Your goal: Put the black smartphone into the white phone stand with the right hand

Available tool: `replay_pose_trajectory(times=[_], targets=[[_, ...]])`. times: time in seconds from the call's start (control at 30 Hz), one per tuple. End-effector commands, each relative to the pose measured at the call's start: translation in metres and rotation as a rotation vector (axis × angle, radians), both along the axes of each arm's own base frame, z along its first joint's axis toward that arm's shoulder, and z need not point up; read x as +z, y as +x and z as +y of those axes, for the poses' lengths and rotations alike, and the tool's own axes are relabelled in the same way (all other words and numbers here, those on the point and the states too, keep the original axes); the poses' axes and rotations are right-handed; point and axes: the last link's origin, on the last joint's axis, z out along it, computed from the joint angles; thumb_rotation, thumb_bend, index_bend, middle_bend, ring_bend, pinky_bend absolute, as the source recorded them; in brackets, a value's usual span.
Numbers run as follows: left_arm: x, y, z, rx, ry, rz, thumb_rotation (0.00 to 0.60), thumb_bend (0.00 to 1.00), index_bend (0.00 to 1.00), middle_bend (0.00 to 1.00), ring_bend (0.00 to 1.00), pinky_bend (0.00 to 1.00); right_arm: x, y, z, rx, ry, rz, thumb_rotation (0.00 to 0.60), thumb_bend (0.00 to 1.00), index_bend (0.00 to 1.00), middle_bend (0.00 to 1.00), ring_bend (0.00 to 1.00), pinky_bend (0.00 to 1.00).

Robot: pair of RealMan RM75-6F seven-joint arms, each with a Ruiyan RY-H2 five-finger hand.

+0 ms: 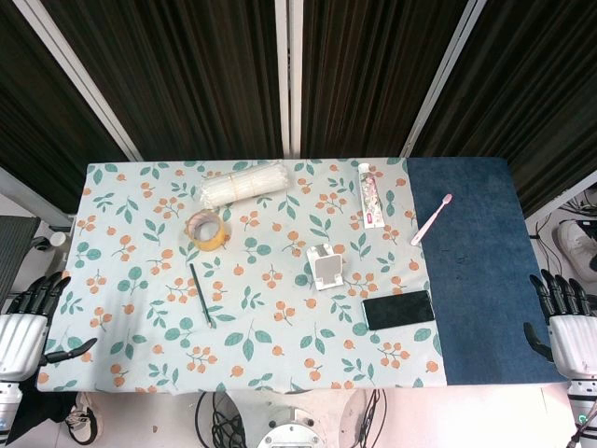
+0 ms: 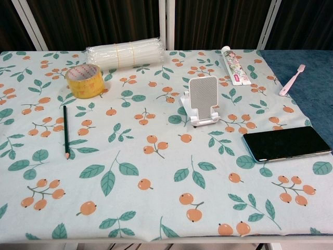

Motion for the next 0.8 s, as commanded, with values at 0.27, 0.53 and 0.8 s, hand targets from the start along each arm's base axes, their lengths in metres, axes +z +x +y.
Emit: replay_pose_trajectory(times=[0.27,0.53,0.8], targets=[[-0.003,0.001,-0.004,-0.003,-0.008,-0.006,0.241,0.07,0.07,0.06,0.07,0.22,-0.003,0.004,-0.002,0.017,0.04,-0.014,0.6,0.28,0.0,0.0,0.0,0.0],[-0.002,0.002,-0.005,0.0,-0.004,-0.023,0.242,0.07,0.07,0.06,0.07,0.22,-0.006,0.026,-0.011,0.056,0.122,0.054,0.6,0.23,0.0,0.0,0.0,0.0],[-0.006,-0.001,-0.004,0.023,-0.003,-0.03,0.249,0.07,0.07,0.06,0.07,0.22,-0.03,0.084,-0.03,0.099,0.302,0.162,0.6,0.21,0.0,0.0,0.0,0.0]])
